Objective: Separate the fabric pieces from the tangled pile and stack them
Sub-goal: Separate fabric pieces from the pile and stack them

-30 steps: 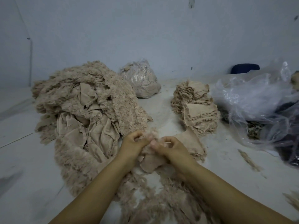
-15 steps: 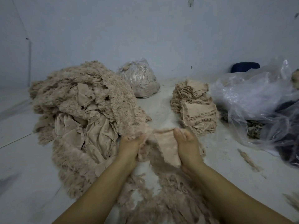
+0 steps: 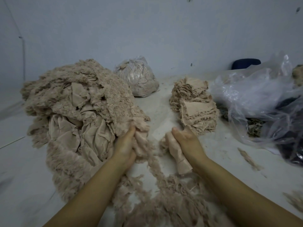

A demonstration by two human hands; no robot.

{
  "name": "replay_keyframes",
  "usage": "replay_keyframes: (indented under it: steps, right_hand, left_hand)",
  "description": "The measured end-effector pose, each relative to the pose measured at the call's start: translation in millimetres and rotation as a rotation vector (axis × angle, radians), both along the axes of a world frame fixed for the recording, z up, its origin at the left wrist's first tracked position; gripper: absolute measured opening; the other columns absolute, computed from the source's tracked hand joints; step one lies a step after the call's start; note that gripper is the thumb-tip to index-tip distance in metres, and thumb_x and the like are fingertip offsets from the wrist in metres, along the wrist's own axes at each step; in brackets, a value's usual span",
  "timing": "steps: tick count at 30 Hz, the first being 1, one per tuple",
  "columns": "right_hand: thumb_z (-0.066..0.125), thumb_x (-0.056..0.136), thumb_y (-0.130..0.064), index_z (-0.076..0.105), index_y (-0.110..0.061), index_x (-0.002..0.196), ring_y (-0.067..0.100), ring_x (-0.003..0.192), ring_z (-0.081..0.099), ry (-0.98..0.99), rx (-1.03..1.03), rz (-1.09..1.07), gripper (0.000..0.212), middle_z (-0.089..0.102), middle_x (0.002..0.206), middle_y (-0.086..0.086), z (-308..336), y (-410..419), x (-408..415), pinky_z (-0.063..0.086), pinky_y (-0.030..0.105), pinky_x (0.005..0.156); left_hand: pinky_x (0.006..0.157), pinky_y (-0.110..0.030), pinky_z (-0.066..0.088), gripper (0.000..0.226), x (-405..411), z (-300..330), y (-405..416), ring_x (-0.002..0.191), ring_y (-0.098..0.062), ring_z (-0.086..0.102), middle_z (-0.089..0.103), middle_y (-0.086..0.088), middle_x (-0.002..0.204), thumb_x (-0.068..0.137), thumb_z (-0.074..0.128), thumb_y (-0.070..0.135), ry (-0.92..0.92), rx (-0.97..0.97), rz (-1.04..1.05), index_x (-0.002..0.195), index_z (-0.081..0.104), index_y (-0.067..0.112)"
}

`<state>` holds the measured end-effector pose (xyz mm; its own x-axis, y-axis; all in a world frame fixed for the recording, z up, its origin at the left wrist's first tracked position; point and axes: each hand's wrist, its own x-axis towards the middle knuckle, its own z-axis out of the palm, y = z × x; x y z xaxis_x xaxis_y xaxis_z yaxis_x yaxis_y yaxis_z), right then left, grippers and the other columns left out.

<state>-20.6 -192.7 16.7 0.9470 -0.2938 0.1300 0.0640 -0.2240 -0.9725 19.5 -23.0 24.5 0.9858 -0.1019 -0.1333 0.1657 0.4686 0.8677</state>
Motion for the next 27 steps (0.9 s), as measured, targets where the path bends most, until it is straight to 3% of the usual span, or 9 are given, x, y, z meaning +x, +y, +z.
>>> replay_keyframes:
  steps: [3, 6, 12, 14, 16, 18, 22, 25, 27]
  right_hand:
    - [0.062, 0.092, -0.026, 0.047, -0.011, 0.064, 0.014, 0.053, 0.045, -0.002, 0.206, 0.241, 0.035, 0.046, 0.057, 0.005, 4, 14, -1, 0.035, 0.019, 0.048]
    - [0.061, 0.093, -0.019, 0.056, -0.006, 0.079, 0.020, 0.063, 0.053, -0.001, 0.373, 0.227, 0.020, 0.055, 0.069, 0.012, 6, 16, 0, 0.043, 0.025, 0.054]
    - [0.056, 0.095, -0.026, 0.044, -0.014, 0.061, 0.018, 0.056, 0.038, -0.021, 0.116, 0.139, 0.038, 0.041, 0.059, 0.007, -4, -6, 1, 0.030, 0.029, 0.057]
    - [0.065, 0.089, -0.031, 0.052, -0.020, 0.059, 0.008, 0.056, 0.049, 0.045, 0.062, 0.299, 0.034, 0.053, 0.057, -0.005, -4, -4, 0, 0.040, 0.025, 0.058]
    - [0.075, 0.081, -0.029, 0.068, -0.018, 0.079, 0.003, 0.070, 0.062, 0.109, 0.033, 0.426, 0.013, 0.068, 0.074, -0.006, -5, 1, 0, 0.049, 0.018, 0.067]
    - [0.075, 0.081, -0.023, 0.070, -0.017, 0.087, 0.001, 0.069, 0.061, 0.075, -0.007, 0.460, 0.010, 0.069, 0.073, -0.008, -7, 7, 2, 0.047, 0.015, 0.064]
    - [0.059, 0.094, -0.020, 0.048, -0.022, 0.058, 0.002, 0.049, 0.035, -0.081, -0.059, 0.152, 0.037, 0.041, 0.047, -0.015, -4, 6, 7, 0.031, 0.020, 0.050]
    - [0.054, 0.096, -0.023, 0.040, -0.021, 0.056, 0.007, 0.052, 0.035, -0.112, -0.007, -0.088, 0.043, 0.038, 0.048, -0.012, 0, -8, 15, 0.029, 0.026, 0.054]
    - [0.051, 0.098, -0.025, 0.039, -0.023, 0.057, 0.007, 0.052, 0.036, -0.129, -0.032, -0.134, 0.043, 0.040, 0.051, -0.011, 4, -8, 21, 0.029, 0.023, 0.053]
  left_hand:
    - [0.048, -0.024, 0.051, 0.047, -12, 0, -23, 0.050, -0.016, 0.066, 0.067, -0.005, 0.058, 0.080, 0.055, 0.056, -0.116, 0.272, -0.102, 0.064, 0.070, 0.013]
    - [0.043, -0.019, 0.046, 0.033, -12, -4, -37, 0.052, -0.014, 0.065, 0.067, -0.005, 0.065, 0.085, 0.063, 0.037, -0.197, 0.338, -0.019, 0.082, 0.070, 0.006]
    - [0.078, -0.022, 0.049, 0.015, 3, 0, -19, 0.093, -0.015, 0.063, 0.068, -0.002, 0.100, 0.095, 0.054, 0.016, -0.355, 0.584, 0.099, 0.100, 0.067, 0.012]
    - [0.068, -0.015, 0.049, 0.016, 2, 3, -16, 0.079, -0.006, 0.065, 0.070, 0.003, 0.084, 0.095, 0.054, 0.014, -0.431, 0.612, 0.027, 0.090, 0.069, 0.010]
    - [0.053, -0.009, 0.043, 0.025, -1, 4, -18, 0.056, 0.005, 0.059, 0.064, 0.013, 0.058, 0.094, 0.055, 0.014, -0.479, 0.622, -0.050, 0.071, 0.062, 0.018]
    - [0.050, -0.008, 0.042, 0.024, -1, 3, -21, 0.051, 0.004, 0.057, 0.062, 0.015, 0.053, 0.094, 0.056, 0.017, -0.451, 0.628, -0.078, 0.070, 0.060, 0.020]
    - [0.038, -0.015, 0.039, 0.019, 6, 4, -13, 0.043, -0.016, 0.049, 0.059, 0.001, 0.050, 0.094, 0.056, 0.020, -0.273, 0.592, 0.037, 0.089, 0.068, 0.006]
    - [0.061, -0.039, 0.058, 0.048, 13, -2, 1, 0.079, -0.045, 0.061, 0.057, -0.039, 0.109, 0.094, 0.054, 0.031, -0.144, 0.592, 0.088, 0.122, 0.054, -0.009]
    - [0.058, -0.043, 0.056, 0.058, 6, -2, -2, 0.076, -0.050, 0.059, 0.063, -0.036, 0.090, 0.093, 0.049, 0.043, -0.130, 0.625, -0.007, 0.116, 0.059, -0.010]
